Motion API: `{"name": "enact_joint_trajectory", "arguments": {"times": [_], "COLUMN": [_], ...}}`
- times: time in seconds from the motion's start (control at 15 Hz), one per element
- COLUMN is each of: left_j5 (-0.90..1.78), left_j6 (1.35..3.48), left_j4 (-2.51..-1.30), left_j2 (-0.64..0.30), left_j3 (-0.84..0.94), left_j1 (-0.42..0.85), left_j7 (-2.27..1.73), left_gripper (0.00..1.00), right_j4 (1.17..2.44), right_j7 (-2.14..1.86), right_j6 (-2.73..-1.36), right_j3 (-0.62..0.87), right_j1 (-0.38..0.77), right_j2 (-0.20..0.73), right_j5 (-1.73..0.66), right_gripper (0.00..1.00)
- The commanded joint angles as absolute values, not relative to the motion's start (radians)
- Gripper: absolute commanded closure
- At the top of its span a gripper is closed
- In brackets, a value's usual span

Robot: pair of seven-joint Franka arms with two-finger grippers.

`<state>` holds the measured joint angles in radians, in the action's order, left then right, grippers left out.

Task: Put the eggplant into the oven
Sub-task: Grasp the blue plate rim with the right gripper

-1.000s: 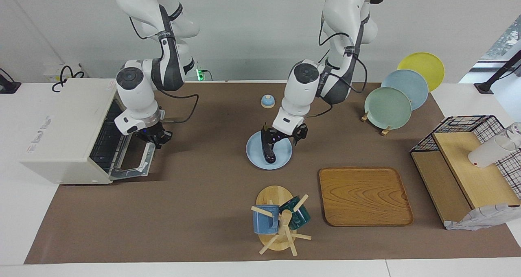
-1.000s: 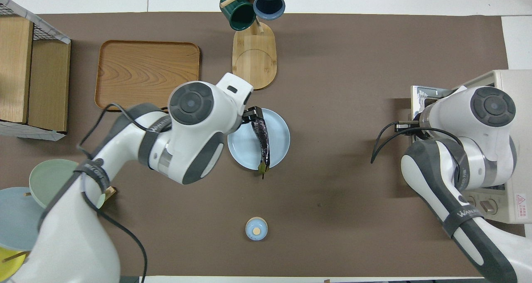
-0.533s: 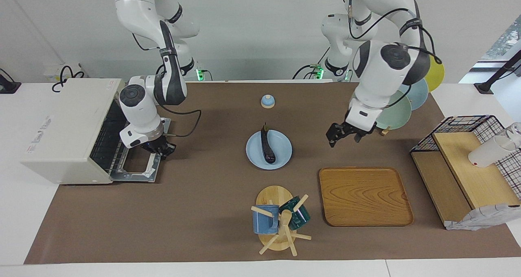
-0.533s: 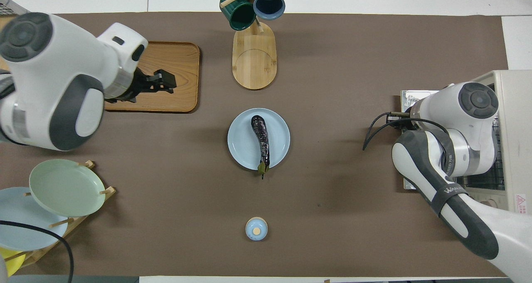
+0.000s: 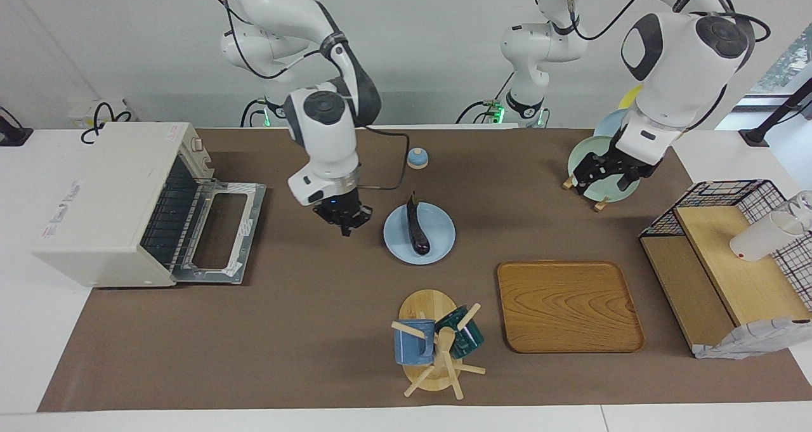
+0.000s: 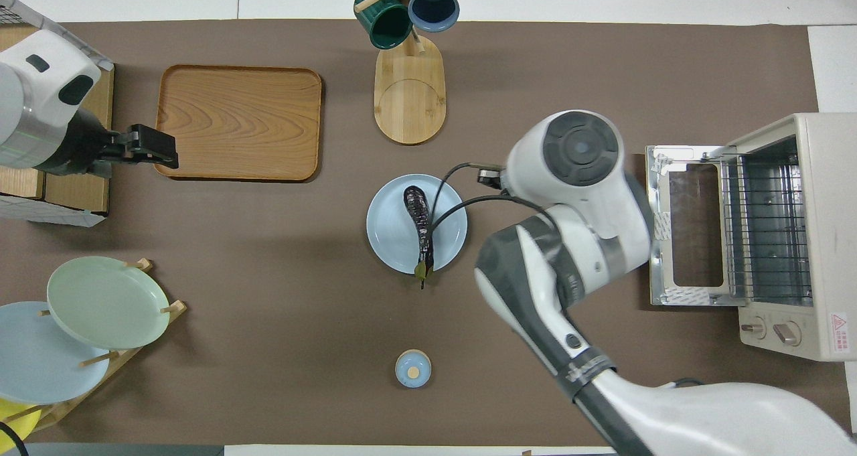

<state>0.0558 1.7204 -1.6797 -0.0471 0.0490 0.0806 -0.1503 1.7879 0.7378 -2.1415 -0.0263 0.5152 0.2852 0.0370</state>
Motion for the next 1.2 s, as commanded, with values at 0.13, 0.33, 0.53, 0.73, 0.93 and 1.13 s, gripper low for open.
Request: {"name": "enact_joint_trajectory", "arguments": {"times": [0.13,0.33,0.53,0.73,0.93,1.13], "left_j5": [0.044,0.044,0.046,0.046,0.045,0.044], "left_j6": [1.651,1.667,1.693,1.681,1.643,1.641], "left_j4": [-1.765,-1.801,-1.789,-1.761,-1.733,-1.732], "left_j2": [0.041,0.06,0.052,0.048,0.048,0.048], "left_j3": [0.058,0.058,0.054,0.029,0.009,0.009], "left_j1": [0.057,0.057,0.072,0.098,0.11,0.112], "left_j7": [-0.081,-0.055,-0.063,-0.066,-0.064,-0.063], "left_gripper": [0.0,0.0,0.0,0.0,0.0,0.0], "right_j4": [1.482,1.526,1.595,1.617,1.635,1.661], "right_j7": [0.98,0.988,0.941,0.902,0.902,0.902], "right_j6": [-2.095,-2.193,-2.287,-2.353,-2.41,-2.416], "right_j3": [-0.037,-0.037,-0.035,-0.034,-0.02,-0.012], "right_j1": [0.71,0.773,0.785,0.784,0.788,0.815], "right_j2": [0.524,0.529,0.532,0.551,0.575,0.574], "right_j5": [0.066,0.072,0.168,0.173,0.17,0.17], "right_gripper": [0.49,0.48,0.45,0.46,0.46,0.47]}}
